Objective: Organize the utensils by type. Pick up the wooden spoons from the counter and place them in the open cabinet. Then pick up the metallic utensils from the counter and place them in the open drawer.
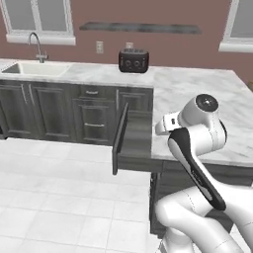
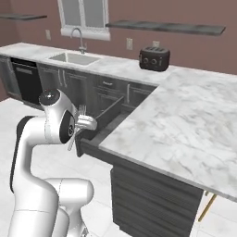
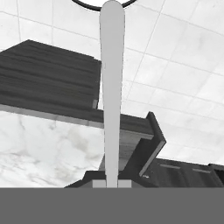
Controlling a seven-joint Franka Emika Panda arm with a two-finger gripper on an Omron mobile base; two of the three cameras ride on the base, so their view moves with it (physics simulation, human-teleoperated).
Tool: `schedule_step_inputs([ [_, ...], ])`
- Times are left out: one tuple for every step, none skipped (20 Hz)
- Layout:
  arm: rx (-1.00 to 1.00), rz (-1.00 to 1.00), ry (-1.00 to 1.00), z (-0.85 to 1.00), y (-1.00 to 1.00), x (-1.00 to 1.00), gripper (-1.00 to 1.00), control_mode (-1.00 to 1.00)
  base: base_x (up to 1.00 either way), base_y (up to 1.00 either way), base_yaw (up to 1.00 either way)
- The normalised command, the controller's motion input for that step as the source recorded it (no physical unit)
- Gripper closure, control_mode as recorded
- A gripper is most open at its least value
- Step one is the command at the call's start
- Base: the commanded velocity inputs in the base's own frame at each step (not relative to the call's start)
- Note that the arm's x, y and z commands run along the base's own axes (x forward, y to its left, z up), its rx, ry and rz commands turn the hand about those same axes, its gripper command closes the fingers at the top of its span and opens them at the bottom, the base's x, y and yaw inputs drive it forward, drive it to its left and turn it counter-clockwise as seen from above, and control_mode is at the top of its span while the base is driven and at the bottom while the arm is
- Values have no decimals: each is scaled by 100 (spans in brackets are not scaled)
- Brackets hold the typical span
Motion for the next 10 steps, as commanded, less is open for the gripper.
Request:
schedule_step_inputs([
  [0,0,0,0,0,0,100,100,37,24,-30],
  [0,0,0,0,0,0,100,100,38,26,-30],
  [0,0,0,0,0,0,100,100,38,31,-30],
  [0,0,0,0,0,0,100,100,41,32,-29],
  [0,0,0,0,0,0,100,100,43,34,-29],
  [0,0,0,0,0,0,100,100,43,36,-27],
  [0,0,0,0,0,0,100,100,46,40,-27],
  [0,0,0,0,0,0,100,100,45,43,-26],
  [0,0,0,0,0,0,100,100,47,44,-25],
  [0,0,0,0,0,0,100,100,47,46,-25],
])
